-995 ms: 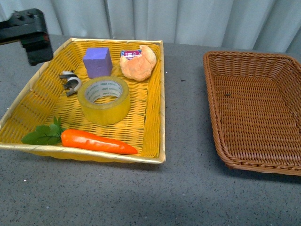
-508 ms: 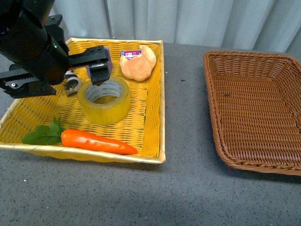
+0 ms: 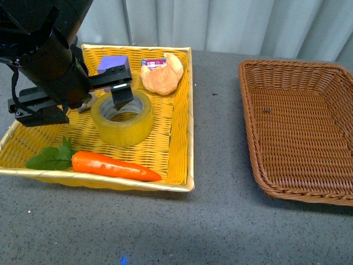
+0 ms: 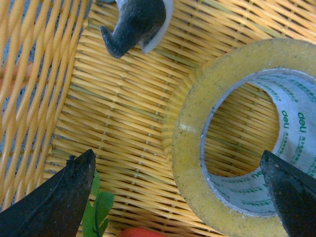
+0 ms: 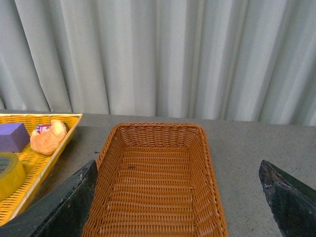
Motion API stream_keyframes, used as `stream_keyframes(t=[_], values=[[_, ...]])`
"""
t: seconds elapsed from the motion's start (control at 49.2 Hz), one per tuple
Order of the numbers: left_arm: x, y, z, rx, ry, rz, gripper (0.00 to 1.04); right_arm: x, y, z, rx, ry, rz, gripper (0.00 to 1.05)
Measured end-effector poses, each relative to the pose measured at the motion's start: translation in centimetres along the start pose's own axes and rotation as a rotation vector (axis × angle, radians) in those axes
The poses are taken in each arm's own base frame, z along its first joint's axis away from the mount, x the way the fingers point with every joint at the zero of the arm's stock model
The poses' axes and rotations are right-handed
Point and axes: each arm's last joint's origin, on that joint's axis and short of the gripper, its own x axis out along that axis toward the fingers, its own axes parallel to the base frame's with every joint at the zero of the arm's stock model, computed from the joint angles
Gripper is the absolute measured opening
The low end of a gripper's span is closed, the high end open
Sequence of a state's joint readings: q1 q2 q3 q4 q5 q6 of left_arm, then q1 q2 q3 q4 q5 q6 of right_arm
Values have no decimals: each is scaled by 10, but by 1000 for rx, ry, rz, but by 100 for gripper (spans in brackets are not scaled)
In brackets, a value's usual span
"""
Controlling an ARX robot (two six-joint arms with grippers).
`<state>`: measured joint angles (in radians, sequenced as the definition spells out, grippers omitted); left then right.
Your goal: Move tape to another basket
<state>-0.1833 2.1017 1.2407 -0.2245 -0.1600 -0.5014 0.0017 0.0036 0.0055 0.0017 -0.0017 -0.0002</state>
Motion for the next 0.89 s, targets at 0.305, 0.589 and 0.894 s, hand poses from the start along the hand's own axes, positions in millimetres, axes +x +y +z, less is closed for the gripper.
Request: stream_keyframes(t=[0.305, 0.589, 0.894], values=[[5, 0, -3, -21, 22, 21, 80, 0, 0, 0, 0, 0, 0, 96], [8, -4, -4, -38, 34, 29, 37, 0, 0, 0, 0, 0, 0, 96], [8, -5, -2, -70, 27, 35, 15, 0, 0, 0, 0, 0, 0, 96]])
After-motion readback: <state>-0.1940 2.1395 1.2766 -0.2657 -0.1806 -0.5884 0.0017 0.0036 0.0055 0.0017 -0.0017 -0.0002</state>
